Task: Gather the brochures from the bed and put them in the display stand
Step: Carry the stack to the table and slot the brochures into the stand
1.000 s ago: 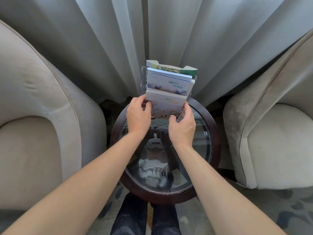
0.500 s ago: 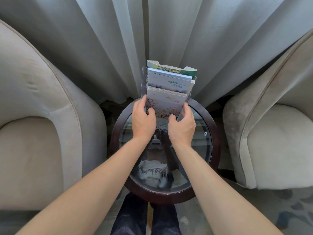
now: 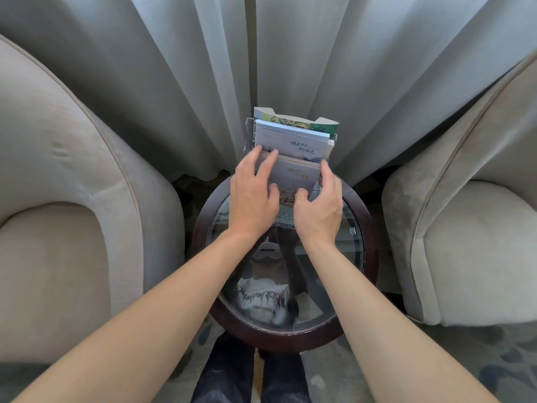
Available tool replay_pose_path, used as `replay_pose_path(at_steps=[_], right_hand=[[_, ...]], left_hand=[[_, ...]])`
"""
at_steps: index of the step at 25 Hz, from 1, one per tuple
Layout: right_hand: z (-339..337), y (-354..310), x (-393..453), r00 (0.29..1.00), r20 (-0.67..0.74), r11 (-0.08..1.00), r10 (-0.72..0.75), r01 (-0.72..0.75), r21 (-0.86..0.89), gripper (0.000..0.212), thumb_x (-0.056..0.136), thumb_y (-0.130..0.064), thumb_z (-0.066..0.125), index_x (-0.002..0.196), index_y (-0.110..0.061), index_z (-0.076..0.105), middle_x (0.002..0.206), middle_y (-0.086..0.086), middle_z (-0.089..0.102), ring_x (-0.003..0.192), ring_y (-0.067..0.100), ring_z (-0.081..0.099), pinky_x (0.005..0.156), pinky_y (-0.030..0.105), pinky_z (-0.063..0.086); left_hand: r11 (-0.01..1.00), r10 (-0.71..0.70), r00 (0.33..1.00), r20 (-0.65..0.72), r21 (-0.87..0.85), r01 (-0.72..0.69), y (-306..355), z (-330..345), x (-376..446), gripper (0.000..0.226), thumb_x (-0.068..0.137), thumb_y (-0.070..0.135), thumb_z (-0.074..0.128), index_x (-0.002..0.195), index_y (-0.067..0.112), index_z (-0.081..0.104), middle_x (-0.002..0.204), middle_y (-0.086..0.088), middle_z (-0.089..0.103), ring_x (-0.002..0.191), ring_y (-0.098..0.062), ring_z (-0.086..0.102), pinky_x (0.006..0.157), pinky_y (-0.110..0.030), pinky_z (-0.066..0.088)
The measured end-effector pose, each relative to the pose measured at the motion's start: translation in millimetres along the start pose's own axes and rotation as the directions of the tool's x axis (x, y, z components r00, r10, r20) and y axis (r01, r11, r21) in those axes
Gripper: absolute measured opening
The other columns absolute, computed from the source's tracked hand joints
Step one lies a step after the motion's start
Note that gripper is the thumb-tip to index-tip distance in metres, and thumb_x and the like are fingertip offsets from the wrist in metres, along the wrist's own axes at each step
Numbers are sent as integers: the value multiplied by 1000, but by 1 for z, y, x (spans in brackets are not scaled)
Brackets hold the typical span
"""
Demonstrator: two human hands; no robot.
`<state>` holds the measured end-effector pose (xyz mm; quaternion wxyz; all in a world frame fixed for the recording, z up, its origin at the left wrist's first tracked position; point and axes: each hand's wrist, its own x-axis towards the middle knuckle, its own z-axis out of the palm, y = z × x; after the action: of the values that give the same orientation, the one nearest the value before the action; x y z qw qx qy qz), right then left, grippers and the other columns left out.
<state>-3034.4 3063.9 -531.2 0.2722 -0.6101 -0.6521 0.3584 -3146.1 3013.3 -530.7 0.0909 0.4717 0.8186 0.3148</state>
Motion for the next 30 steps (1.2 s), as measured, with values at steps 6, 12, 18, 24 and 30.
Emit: replay_pose_path(at_steps=[6, 12, 18, 24, 30], right_hand=[[0, -2, 0, 997, 21, 997, -70, 71, -43, 65, 90, -15, 61, 152, -26, 41, 141, -4, 49, 129, 16, 47, 98, 36, 47], [3, -4, -1, 997, 43, 995, -70, 73, -73, 64, 91, -15, 60, 152, -22, 42, 144, -2, 46, 132, 16, 46, 101, 38, 48], [2, -5, -1, 997, 50, 997, -65, 67, -31, 63, 90, -14, 60, 149, -24, 41, 141, -2, 47, 130, 18, 47, 103, 44, 49], [4, -7, 1, 994, 63, 989, 89, -96, 111, 68, 90, -17, 60, 153, -25, 36, 143, -5, 48, 131, 14, 47, 109, 40, 43], [9, -10, 0, 986, 82, 971, 147, -160, 176, 65, 88, -15, 62, 149, -27, 43, 137, -5, 54, 127, 15, 52, 107, 43, 47]], left_hand=[[982, 55, 997, 55, 180, -64, -1, -1, 0, 56, 88, 16, 59, 143, 15, 48, 153, -16, 35, 143, -33, 30, 112, -49, 33], [962, 32, 993, 111, 267, -60, 0, 0, 3, 61, 89, 20, 59, 148, 19, 42, 155, -14, 31, 145, -32, 25, 114, -49, 30], [971, 41, 989, 143, 226, -73, -1, -4, 2, 65, 89, 18, 60, 150, 20, 37, 157, -14, 27, 146, -32, 22, 115, -48, 30], [852, -299, 937, 178, -392, 346, 3, 2, 3, 82, 90, 10, 58, 158, 19, 13, 160, 3, 19, 146, -14, 24, 119, -34, 27], [744, -439, 874, 210, -461, 484, 3, 6, 9, 64, 91, 9, 54, 151, 20, 34, 144, 2, 43, 132, -17, 43, 111, -43, 39]])
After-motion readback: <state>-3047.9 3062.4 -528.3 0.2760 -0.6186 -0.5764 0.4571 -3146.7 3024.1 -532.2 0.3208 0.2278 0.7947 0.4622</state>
